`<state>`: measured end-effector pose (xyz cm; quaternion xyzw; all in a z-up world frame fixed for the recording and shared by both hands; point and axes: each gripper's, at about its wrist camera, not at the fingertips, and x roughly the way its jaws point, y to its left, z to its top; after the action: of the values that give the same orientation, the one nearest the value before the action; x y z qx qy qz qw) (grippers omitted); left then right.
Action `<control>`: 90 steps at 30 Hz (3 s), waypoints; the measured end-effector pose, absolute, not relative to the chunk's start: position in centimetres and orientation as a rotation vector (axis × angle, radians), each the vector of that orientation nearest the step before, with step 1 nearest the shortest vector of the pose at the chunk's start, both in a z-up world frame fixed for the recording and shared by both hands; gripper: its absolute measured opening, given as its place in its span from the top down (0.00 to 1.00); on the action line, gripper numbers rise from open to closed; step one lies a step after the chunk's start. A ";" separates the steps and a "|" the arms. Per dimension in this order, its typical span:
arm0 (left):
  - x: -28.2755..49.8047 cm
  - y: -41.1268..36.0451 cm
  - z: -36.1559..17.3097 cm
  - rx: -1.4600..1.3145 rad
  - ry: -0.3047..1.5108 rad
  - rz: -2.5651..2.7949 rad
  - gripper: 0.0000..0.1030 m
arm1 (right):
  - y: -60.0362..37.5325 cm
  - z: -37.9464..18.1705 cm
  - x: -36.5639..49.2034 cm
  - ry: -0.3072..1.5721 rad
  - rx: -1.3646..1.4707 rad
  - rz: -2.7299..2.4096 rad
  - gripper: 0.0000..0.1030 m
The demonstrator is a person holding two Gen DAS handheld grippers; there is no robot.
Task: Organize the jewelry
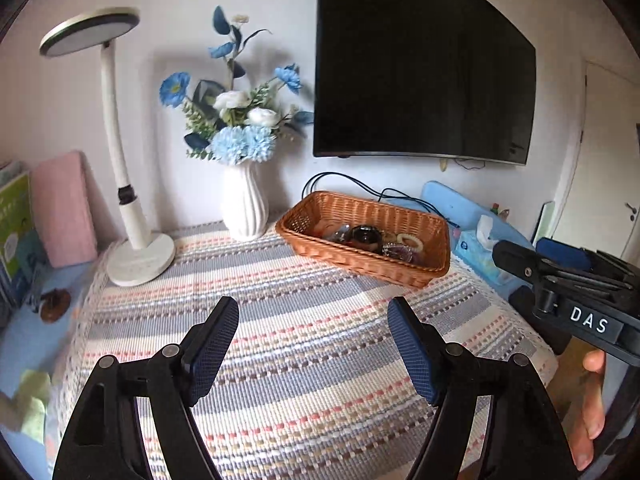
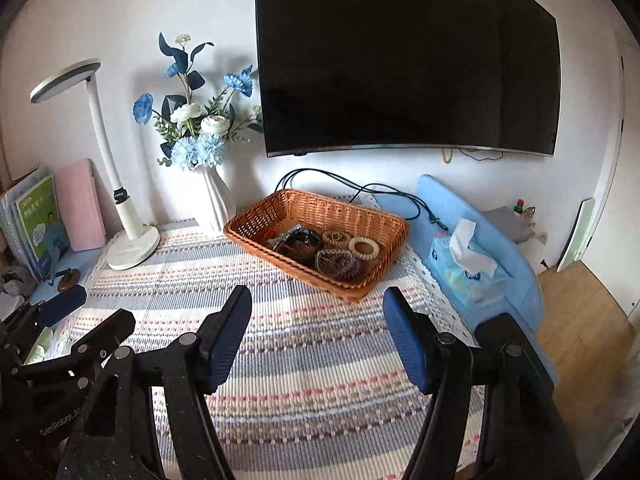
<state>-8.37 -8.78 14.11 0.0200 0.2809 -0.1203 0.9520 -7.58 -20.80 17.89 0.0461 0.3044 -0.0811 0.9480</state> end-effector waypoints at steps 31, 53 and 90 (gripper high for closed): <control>-10.0 -7.8 14.2 -0.019 0.597 -0.267 0.24 | -19.8 17.8 -8.6 0.650 0.099 -0.165 0.32; -10.2 -8.0 14.2 -0.022 0.597 -0.277 0.24 | -19.2 17.8 -8.8 0.655 0.099 -0.155 0.32; -10.2 -7.9 14.4 -0.053 0.606 -0.322 0.24 | -19.4 17.5 -8.4 0.659 0.107 -0.144 0.32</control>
<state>-10.16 -7.92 14.43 -0.0260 0.2969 -0.1579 0.9414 -8.45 -19.39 17.49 0.0525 0.3230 -0.0705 0.9423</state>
